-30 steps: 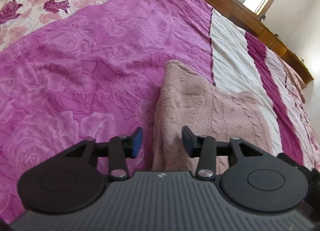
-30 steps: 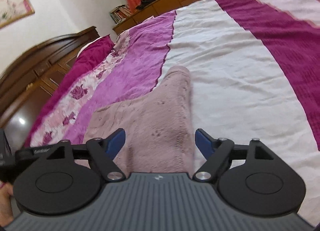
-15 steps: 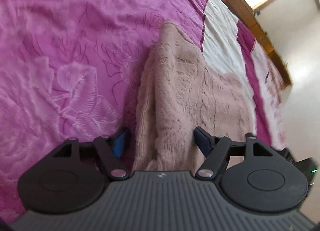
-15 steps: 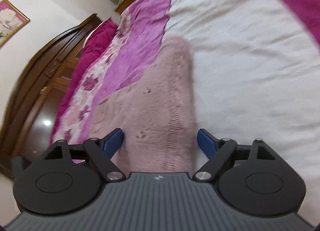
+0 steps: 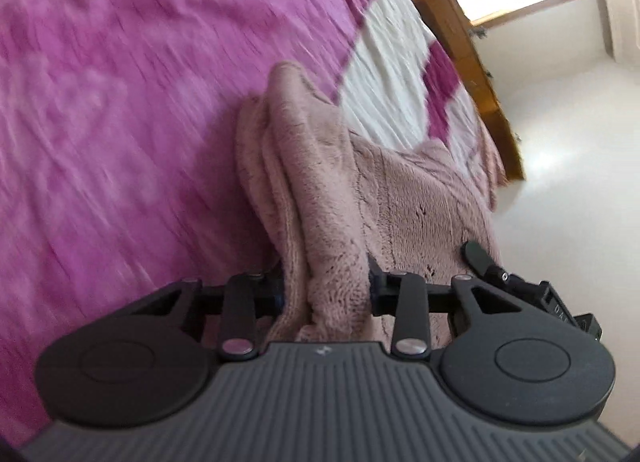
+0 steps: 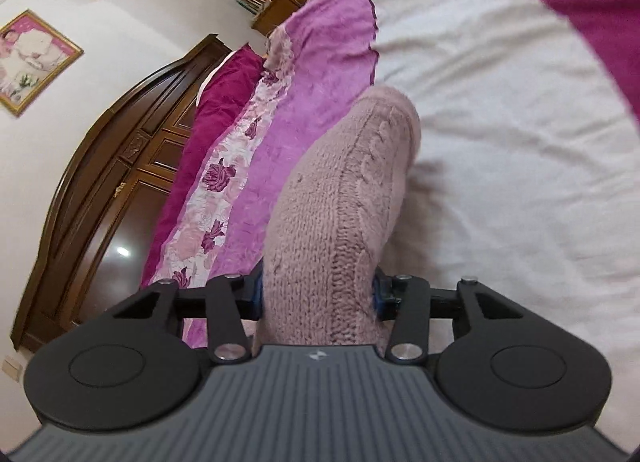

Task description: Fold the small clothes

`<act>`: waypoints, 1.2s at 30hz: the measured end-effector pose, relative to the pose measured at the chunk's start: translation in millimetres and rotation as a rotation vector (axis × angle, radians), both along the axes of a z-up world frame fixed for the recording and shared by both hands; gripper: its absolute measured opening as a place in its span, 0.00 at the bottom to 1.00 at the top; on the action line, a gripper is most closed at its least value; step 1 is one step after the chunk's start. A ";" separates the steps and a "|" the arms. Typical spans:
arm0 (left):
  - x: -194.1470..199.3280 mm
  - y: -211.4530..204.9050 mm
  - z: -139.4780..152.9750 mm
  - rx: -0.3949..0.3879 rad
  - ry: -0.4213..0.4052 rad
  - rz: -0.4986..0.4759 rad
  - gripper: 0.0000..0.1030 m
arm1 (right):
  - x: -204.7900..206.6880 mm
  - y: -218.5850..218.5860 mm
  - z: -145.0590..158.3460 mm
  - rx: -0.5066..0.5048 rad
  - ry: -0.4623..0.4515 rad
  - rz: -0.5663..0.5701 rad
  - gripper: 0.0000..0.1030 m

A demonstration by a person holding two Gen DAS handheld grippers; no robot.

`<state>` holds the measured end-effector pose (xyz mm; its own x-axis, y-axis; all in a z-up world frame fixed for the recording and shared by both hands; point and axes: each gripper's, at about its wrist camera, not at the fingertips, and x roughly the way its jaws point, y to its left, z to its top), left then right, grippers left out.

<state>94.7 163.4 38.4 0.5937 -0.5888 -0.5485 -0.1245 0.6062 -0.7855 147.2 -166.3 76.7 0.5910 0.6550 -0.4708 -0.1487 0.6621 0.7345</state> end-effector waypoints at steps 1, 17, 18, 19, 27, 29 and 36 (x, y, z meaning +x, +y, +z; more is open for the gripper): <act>-5.3 -5.9 1.4 -0.007 -0.005 -0.013 0.36 | -8.6 -6.0 8.1 -0.018 -0.003 -0.008 0.49; -70.1 -114.1 1.8 0.288 -0.051 -0.226 0.37 | -142.1 -116.6 -9.9 -0.124 0.096 -0.146 0.50; -70.7 -117.7 -1.4 0.327 -0.049 -0.228 0.38 | -144.8 -119.4 -19.3 -0.135 0.111 -0.149 0.51; -71.7 -119.7 -4.0 0.348 -0.052 -0.231 0.38 | -145.8 -120.9 -29.1 -0.152 0.125 -0.148 0.53; -74.9 -123.7 -1.2 0.420 -0.077 -0.222 0.46 | -159.3 -119.1 -49.2 -0.202 0.084 -0.170 0.64; -80.4 -126.4 3.8 0.453 -0.089 -0.222 0.46 | -161.6 -113.9 -40.6 -0.246 0.053 -0.169 0.68; -98.1 -127.9 20.9 0.540 -0.095 -0.174 0.52 | -191.2 -109.2 -9.8 -0.345 -0.058 -0.188 0.72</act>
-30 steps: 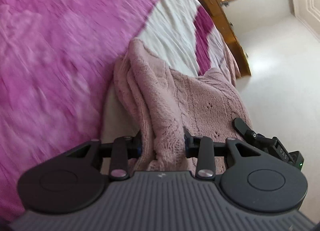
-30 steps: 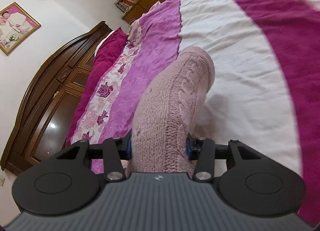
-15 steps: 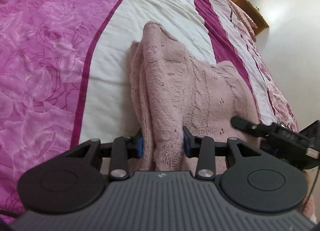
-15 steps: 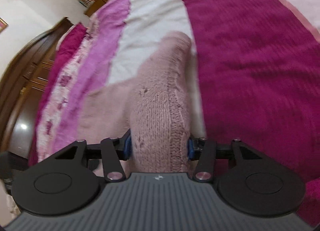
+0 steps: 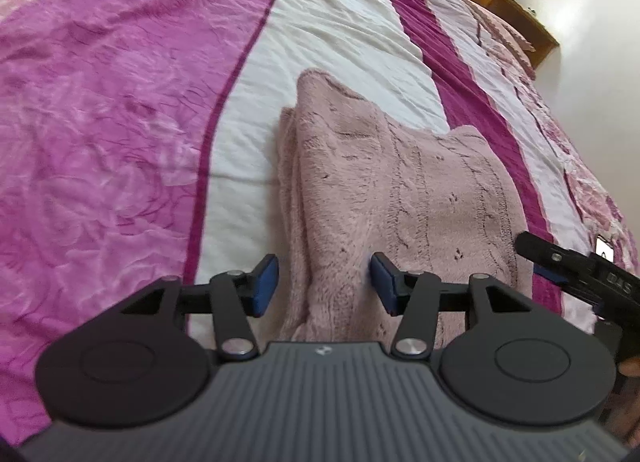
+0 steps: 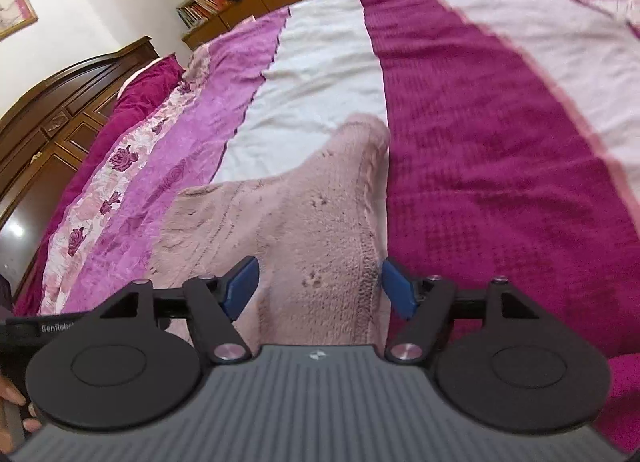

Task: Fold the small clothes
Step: 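Open both grippers and withdraw from the folded cardigan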

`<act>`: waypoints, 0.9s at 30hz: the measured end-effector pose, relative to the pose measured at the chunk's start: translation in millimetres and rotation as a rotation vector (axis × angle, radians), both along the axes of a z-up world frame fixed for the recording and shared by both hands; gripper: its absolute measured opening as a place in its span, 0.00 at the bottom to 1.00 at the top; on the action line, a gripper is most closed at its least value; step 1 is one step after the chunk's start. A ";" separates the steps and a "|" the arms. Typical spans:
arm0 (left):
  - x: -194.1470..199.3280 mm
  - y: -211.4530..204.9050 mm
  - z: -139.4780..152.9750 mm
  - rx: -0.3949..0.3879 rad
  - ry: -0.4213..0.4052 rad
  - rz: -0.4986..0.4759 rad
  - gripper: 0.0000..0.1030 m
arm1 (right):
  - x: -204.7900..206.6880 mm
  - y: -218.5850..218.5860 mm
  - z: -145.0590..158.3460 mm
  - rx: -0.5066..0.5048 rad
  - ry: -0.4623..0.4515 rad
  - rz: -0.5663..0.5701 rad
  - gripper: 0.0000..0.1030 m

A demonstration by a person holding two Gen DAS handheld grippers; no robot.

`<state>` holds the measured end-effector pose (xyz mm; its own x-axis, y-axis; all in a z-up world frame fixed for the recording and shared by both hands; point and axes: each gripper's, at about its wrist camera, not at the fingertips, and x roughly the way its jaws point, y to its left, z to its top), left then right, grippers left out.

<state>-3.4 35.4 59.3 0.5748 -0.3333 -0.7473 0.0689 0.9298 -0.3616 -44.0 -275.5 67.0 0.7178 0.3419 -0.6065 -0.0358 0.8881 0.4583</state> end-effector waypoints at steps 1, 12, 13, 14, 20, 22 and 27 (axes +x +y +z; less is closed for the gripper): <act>-3.8 -0.2 2.6 0.014 -0.004 0.007 0.53 | -6.1 0.4 3.5 -0.007 -0.012 0.001 0.73; -50.4 -11.9 9.3 0.144 -0.038 0.054 0.66 | -70.8 30.5 14.0 -0.127 -0.111 0.016 0.82; -53.0 -13.5 8.8 0.147 -0.037 0.054 0.66 | -76.1 33.8 13.3 -0.145 -0.115 0.019 0.83; -56.3 -14.7 8.5 0.150 -0.034 0.053 0.66 | -81.0 37.0 12.5 -0.164 -0.118 0.022 0.83; -70.8 -28.9 8.7 0.202 -0.032 0.065 0.66 | -96.5 50.4 9.2 -0.227 -0.116 0.027 0.85; -74.5 -34.7 7.6 0.232 -0.040 0.076 0.66 | -98.8 53.3 7.8 -0.235 -0.112 0.033 0.86; -78.0 -46.6 0.9 0.273 -0.029 0.073 0.66 | -95.7 56.8 2.6 -0.242 -0.082 0.042 0.88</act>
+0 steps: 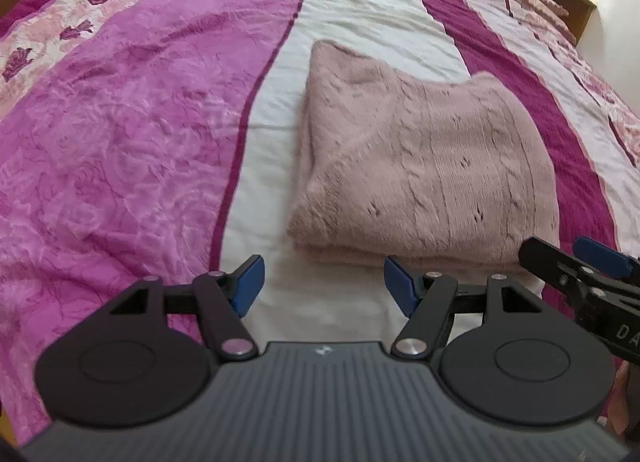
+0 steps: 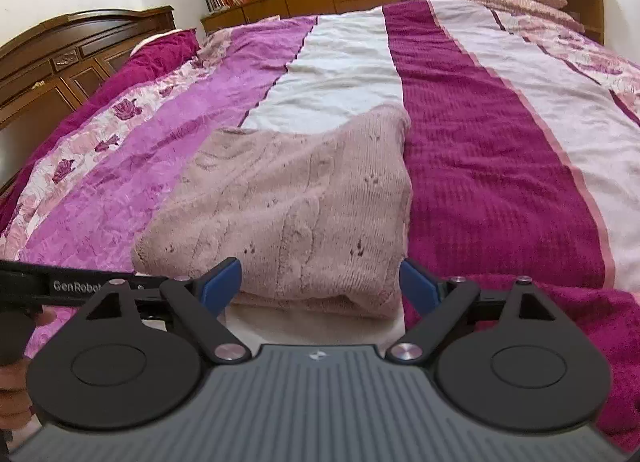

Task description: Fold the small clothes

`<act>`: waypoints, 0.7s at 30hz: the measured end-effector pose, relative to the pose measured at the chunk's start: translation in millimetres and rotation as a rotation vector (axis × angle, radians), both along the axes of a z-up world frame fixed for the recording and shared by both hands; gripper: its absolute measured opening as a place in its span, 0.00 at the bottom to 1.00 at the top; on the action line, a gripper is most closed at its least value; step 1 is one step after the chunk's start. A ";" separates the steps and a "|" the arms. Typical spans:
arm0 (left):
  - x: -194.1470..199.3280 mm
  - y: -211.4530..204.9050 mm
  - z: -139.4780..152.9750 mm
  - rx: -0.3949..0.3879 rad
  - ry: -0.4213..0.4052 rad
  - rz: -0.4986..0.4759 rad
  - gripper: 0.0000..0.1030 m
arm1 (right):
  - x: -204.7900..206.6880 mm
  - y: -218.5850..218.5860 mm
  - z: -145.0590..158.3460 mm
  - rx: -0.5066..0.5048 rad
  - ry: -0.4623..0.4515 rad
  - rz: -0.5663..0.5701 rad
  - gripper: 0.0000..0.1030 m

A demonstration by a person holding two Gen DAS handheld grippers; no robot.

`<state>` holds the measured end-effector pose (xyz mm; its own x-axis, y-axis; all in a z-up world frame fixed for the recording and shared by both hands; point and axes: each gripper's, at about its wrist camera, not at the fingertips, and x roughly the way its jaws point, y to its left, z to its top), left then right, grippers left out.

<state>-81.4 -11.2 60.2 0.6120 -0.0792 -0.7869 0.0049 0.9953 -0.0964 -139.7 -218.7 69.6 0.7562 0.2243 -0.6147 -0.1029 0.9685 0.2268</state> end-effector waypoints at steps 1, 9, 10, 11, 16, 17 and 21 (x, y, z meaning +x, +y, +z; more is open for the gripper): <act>0.1 -1.9 -2.3 0.002 0.008 -0.003 0.66 | 0.3 0.5 -1.8 0.001 0.008 -0.001 0.88; 0.0 -12.2 -17.1 0.027 0.057 -0.008 0.66 | 7.1 0.3 -17.3 0.010 0.075 -0.016 0.89; 0.0 -12.6 -18.2 0.027 0.060 -0.007 0.66 | 7.7 0.4 -18.3 0.011 0.080 -0.017 0.89; 0.4 -13.0 -19.2 0.028 0.063 -0.007 0.66 | 8.1 -0.1 -19.2 0.012 0.083 -0.018 0.89; 0.1 -15.6 -20.6 0.047 0.061 -0.009 0.66 | 10.4 -0.9 -23.6 0.013 0.102 -0.022 0.89; -0.2 -15.8 -20.5 0.049 0.060 -0.010 0.66 | 10.8 -0.9 -24.0 0.013 0.105 -0.023 0.89; 0.2 -14.4 -20.9 0.044 0.061 -0.007 0.66 | 11.3 -0.9 -24.9 0.013 0.108 -0.026 0.89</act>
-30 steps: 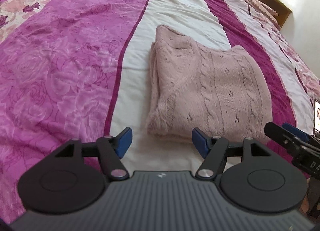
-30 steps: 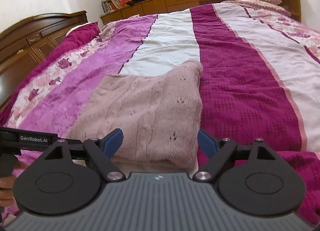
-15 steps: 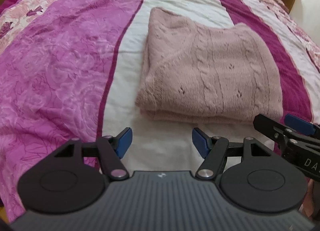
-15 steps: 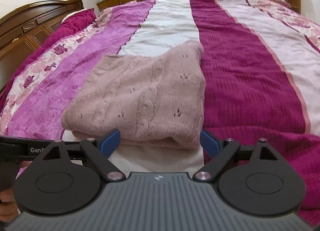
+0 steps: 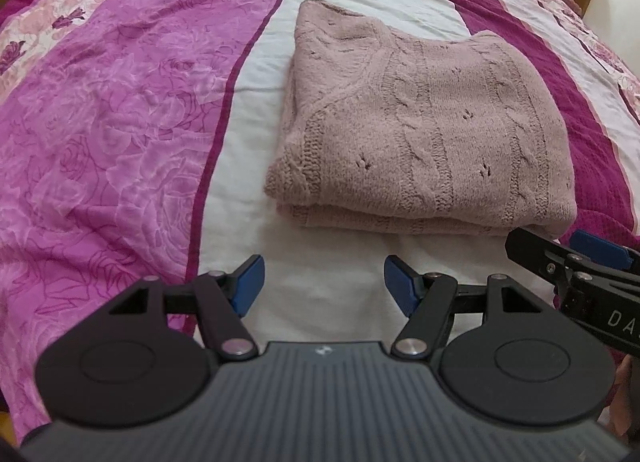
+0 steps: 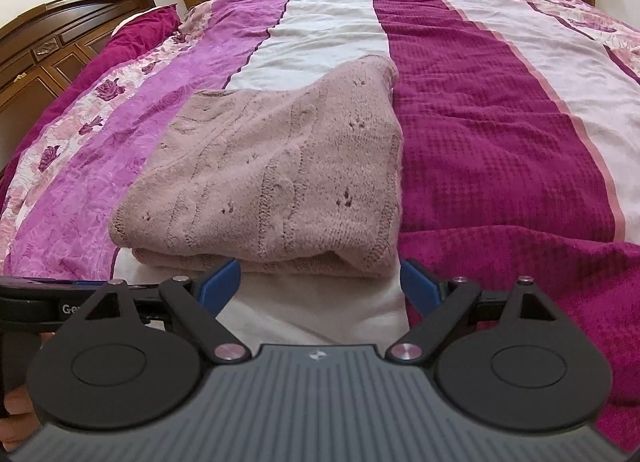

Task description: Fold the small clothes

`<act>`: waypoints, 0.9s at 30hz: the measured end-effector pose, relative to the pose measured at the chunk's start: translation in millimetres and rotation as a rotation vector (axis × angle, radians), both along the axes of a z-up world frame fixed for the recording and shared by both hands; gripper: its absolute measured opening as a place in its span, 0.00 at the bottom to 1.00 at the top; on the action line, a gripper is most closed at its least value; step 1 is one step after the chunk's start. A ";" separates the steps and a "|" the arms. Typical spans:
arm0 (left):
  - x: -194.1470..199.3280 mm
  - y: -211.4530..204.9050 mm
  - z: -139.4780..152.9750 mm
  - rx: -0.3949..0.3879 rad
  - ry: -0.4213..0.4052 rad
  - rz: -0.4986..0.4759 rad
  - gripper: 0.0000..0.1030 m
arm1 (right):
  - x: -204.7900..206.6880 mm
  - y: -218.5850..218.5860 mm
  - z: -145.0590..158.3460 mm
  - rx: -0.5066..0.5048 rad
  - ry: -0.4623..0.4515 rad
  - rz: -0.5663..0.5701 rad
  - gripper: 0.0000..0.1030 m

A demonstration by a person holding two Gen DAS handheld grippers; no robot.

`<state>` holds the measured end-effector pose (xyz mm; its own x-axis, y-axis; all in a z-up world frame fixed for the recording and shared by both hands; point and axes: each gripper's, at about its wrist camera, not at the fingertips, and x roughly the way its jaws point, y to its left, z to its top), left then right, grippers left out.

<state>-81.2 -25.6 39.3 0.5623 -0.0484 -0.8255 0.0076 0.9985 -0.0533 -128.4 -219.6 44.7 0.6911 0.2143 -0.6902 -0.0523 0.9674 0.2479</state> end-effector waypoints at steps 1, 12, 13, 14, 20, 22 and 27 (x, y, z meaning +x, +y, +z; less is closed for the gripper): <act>0.0 0.2 0.0 0.000 0.000 0.000 0.66 | 0.1 0.5 0.0 0.000 0.000 0.000 0.89; -0.6 0.0 -0.3 0.000 0.000 -0.005 0.66 | 0.6 -1.5 -1.2 0.003 0.006 -0.003 0.89; -0.6 0.0 -0.3 0.000 0.000 -0.004 0.66 | 0.7 -1.4 -1.1 0.003 0.006 -0.003 0.89; -0.5 -0.2 -0.7 0.000 0.001 -0.004 0.66 | 0.5 -1.5 -1.2 0.002 0.006 -0.002 0.89; -0.7 -0.2 -0.9 0.000 0.001 -0.004 0.66 | 0.4 -1.4 -1.2 0.003 0.005 -0.003 0.89; -0.6 -0.2 -0.8 0.000 0.001 -0.004 0.66 | 0.5 -1.4 -1.2 0.003 0.005 -0.003 0.89; -0.3 -0.2 -0.8 0.001 0.001 -0.005 0.66 | 0.5 -1.4 -1.3 0.003 0.005 -0.002 0.89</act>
